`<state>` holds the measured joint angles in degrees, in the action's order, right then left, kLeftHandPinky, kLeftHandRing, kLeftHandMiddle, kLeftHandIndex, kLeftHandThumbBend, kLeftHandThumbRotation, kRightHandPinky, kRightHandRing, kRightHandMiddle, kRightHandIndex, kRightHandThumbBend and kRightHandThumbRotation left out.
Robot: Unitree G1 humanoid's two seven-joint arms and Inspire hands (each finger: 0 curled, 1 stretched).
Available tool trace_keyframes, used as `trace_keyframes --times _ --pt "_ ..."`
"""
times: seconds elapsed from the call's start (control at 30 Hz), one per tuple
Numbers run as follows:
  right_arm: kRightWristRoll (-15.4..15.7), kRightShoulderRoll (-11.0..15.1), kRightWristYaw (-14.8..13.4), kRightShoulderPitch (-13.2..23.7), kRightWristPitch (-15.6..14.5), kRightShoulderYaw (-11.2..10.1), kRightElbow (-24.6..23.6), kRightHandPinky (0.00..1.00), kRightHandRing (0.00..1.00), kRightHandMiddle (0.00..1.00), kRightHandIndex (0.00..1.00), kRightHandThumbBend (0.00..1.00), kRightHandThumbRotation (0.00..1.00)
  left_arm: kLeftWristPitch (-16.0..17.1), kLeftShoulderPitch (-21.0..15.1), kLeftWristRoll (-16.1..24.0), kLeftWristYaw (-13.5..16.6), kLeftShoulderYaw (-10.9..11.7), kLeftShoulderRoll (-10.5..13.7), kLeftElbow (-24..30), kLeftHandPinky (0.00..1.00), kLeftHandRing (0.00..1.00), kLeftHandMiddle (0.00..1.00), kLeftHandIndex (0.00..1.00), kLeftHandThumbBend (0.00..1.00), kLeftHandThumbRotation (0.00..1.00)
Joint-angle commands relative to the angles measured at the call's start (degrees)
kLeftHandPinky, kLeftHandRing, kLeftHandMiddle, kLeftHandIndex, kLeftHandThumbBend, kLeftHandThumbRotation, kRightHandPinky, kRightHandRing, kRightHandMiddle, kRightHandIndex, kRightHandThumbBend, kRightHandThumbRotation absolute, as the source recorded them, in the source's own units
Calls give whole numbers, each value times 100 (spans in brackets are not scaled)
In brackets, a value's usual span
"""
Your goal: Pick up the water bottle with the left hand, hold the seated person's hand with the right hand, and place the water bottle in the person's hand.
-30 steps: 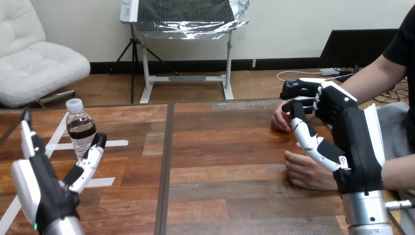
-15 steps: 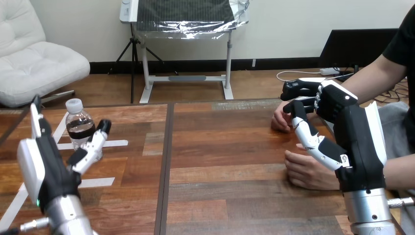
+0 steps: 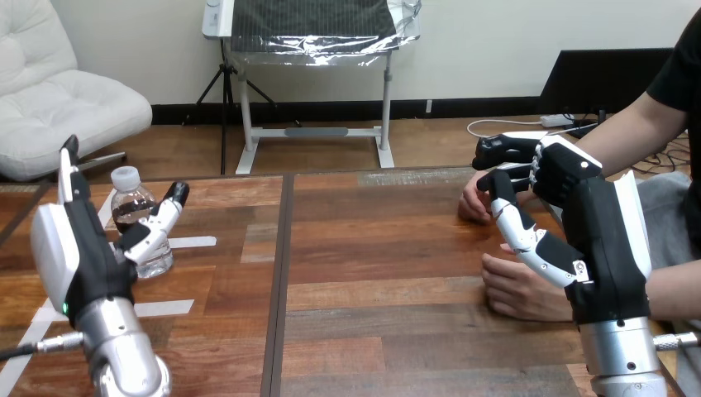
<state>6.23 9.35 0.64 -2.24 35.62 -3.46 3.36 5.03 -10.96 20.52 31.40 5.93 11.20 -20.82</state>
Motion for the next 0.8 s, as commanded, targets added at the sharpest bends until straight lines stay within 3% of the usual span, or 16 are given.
trace_keyframes --times 0.0,0.77 --pt "88 67 -85 468 -50 -81 -29 44 55 61 61 30 0 -121 -685 139 116 18 226 -369 84 91 94 95 85 41" --pt "130 111 -60 541 -76 -85 2 44 55 60 59 31 0 -462 -1932 193 197 -148 719 -2093 81 90 94 95 92 52"
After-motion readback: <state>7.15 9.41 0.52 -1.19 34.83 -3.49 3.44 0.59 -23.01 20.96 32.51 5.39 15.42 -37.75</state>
